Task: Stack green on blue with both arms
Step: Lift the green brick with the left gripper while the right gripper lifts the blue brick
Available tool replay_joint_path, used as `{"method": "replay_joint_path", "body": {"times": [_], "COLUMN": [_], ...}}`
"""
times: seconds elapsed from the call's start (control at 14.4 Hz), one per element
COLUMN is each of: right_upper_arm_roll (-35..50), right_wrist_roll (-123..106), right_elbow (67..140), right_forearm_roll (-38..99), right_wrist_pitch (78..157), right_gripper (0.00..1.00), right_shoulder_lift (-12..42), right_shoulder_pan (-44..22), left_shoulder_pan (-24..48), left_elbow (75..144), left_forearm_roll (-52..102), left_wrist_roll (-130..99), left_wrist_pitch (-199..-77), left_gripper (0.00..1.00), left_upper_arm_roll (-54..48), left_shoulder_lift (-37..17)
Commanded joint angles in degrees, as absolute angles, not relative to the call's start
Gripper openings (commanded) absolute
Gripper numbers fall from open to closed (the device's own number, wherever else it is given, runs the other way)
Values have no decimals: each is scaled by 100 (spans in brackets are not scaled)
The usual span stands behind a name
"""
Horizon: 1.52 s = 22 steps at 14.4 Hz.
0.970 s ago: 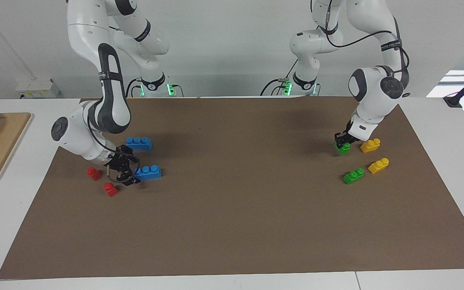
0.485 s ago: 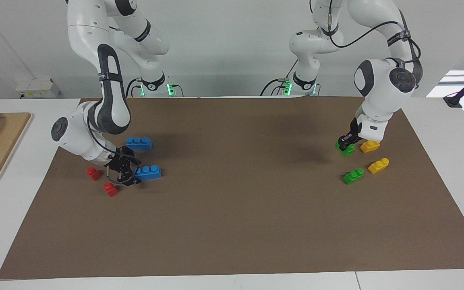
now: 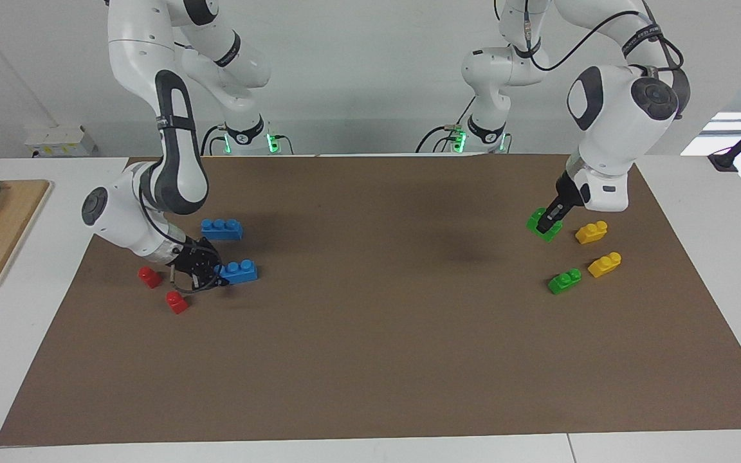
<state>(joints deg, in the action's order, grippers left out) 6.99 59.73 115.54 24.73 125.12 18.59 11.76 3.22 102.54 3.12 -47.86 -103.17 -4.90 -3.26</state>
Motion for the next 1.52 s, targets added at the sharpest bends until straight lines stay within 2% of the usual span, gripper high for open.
{"method": "replay_joint_path", "body": {"times": [0.0, 0.28, 0.55, 0.9, 1.25, 1.45], "right_upper_arm_roll": [747, 782, 774, 773, 756, 756], "right_wrist_roll": [5766, 6334, 7626, 8821, 9903, 10116], "right_elbow": [11401, 10830, 10556, 10871, 10986, 10986], "right_forearm_roll": [2681, 2847, 2839, 2839, 2813, 2804], "right_wrist_pitch": [12560, 12410, 12585, 13480, 14447, 14862], "right_gripper": [0, 0, 0, 0, 0, 0], "right_shoulder_lift": [1890, 1934, 1934, 1916, 2117, 2346], "right_shoulder_pan": [1178, 678, -226, -1263, -2292, -2478], "left_shoulder_pan": [422, 587, 765, 773, 1116, 1282], "left_elbow": [9669, 9711, 9966, 10406, 10345, 10169], "left_forearm_roll": [378, 562, 562, 562, 545, 502], "left_wrist_roll": [-5352, -6780, -7733, -8348, -9261, -9931], "left_wrist_pitch": [-9740, -10017, -10405, -10933, -11241, -11303], "left_gripper": [0, 0, 0, 0, 0, 0], "left_upper_arm_roll": [-465, -808, -800, -809, -800, -809], "left_shoulder_lift": [-475, -440, -448, -483, -755, -1054]}}
